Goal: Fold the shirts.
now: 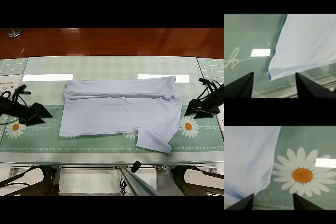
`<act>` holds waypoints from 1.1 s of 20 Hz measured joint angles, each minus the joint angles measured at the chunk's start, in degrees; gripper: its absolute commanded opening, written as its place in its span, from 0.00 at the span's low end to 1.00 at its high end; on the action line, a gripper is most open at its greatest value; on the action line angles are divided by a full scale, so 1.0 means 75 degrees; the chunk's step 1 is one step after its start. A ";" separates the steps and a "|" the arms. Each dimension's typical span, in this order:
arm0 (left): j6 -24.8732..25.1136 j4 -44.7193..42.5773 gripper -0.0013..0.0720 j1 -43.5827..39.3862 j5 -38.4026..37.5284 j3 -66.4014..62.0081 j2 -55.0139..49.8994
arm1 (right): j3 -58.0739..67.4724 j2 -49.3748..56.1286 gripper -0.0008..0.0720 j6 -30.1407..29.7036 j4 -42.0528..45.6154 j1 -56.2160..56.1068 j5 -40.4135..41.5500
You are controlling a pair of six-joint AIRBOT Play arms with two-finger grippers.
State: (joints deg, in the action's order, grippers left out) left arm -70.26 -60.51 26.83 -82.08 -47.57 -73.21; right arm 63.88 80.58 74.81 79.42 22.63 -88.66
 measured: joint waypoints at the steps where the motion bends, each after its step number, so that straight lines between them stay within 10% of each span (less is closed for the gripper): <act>1: 0.0099 0.0058 0.82 0.0070 0.0105 0.0428 0.0090 | -0.0187 -0.0041 0.75 -0.0041 -0.0052 0.0070 0.0050; 9: 0.0402 0.0600 0.80 -0.0361 0.0947 0.2212 0.0294 | -0.0644 -0.0198 0.75 -0.0230 -0.0466 0.0254 0.0268; 13: 0.0318 0.1174 0.05 -0.0959 0.2162 0.2396 0.0277 | -0.0673 -0.0210 0.75 -0.0233 -0.0510 0.0265 0.0262; 22: 0.0382 0.1638 0.05 -0.1294 0.2646 0.2445 0.0277 | -0.1632 -0.0656 0.76 -0.0583 -0.0854 0.1026 0.0469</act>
State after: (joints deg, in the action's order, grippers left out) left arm -67.40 -48.23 17.12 -62.24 -29.23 -71.13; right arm 51.64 75.66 70.43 73.01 30.33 -85.14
